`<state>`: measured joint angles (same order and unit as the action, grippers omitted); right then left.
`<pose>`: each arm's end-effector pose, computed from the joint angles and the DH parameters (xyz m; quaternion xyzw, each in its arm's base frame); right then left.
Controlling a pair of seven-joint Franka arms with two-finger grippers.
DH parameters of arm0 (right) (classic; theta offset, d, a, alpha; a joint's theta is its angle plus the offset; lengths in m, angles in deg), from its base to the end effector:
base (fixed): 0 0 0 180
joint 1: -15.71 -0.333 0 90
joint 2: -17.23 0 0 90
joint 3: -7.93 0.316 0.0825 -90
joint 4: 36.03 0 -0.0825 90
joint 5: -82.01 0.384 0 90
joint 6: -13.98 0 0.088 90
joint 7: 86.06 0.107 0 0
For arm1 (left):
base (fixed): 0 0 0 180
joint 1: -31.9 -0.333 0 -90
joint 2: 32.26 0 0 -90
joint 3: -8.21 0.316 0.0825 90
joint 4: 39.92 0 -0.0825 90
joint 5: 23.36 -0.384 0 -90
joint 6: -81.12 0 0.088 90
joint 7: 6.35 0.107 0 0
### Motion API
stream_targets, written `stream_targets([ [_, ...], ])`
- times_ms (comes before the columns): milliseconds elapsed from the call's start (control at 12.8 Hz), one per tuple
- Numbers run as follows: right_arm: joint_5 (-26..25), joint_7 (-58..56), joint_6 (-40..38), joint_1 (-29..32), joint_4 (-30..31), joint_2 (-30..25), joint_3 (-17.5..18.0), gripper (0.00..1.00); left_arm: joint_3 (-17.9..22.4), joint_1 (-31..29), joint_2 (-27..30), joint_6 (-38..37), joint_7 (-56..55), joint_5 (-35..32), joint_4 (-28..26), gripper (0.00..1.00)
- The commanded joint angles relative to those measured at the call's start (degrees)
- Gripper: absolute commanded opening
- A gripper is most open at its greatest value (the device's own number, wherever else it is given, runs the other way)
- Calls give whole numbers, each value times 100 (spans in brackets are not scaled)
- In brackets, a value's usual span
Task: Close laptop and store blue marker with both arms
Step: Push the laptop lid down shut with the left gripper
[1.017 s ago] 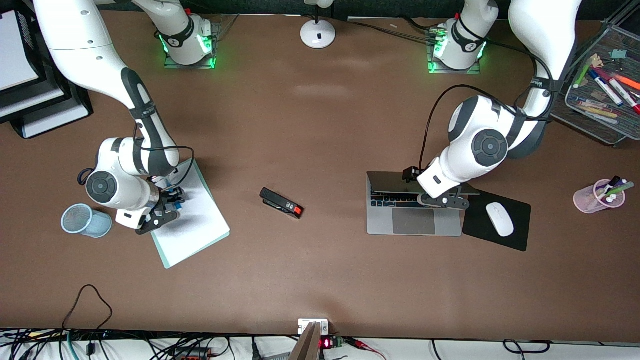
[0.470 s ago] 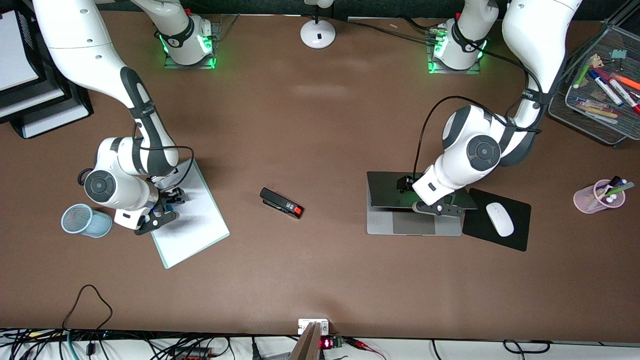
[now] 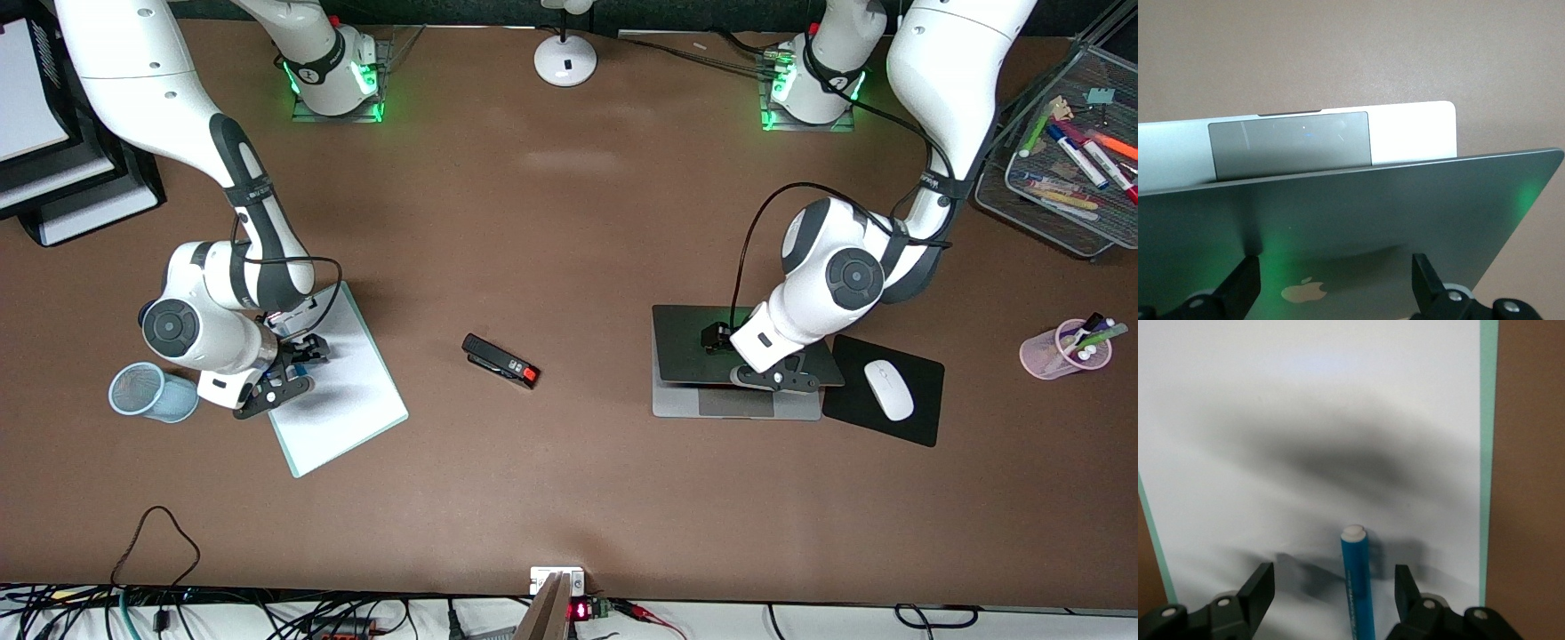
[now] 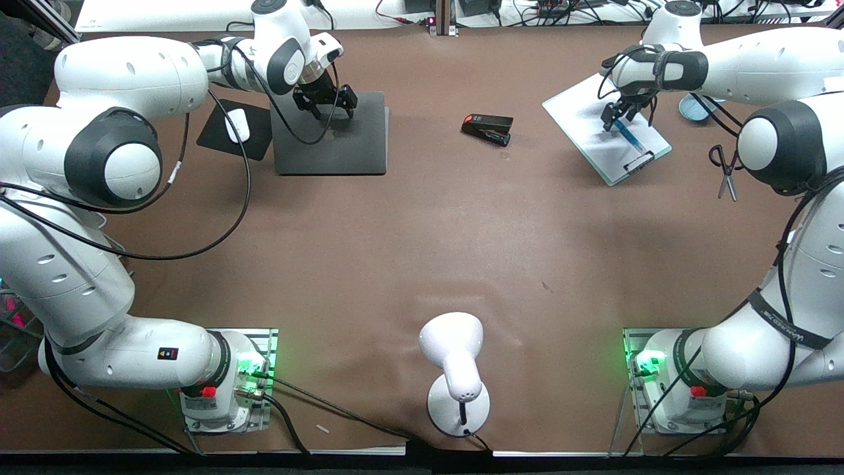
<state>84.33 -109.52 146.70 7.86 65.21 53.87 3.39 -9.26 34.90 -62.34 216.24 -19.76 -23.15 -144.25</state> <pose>0.6504 0.0420 0.1945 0.9736 0.2238 -0.0448 0.0019 0.6166 -0.2143 0.2634 0.9961 -0.0395 -0.0054 0.0782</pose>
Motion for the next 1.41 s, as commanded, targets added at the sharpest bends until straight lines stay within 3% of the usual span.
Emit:
stream_targets([
  [0,23,-115,140,82,107,-61,6,81,7,34,-147,198,-12,32,176,100],
  [235,14,-124,158,91,98,-61,6,66,7,26,-375,532,-4,24,167,100],
  [548,14,-335,184,109,107,-26,6,56,24,43,-542,787,5,24,167,100],
  [1330,14,-335,263,91,107,27,6,42,33,70,-964,1437,-3,24,159,100],
])
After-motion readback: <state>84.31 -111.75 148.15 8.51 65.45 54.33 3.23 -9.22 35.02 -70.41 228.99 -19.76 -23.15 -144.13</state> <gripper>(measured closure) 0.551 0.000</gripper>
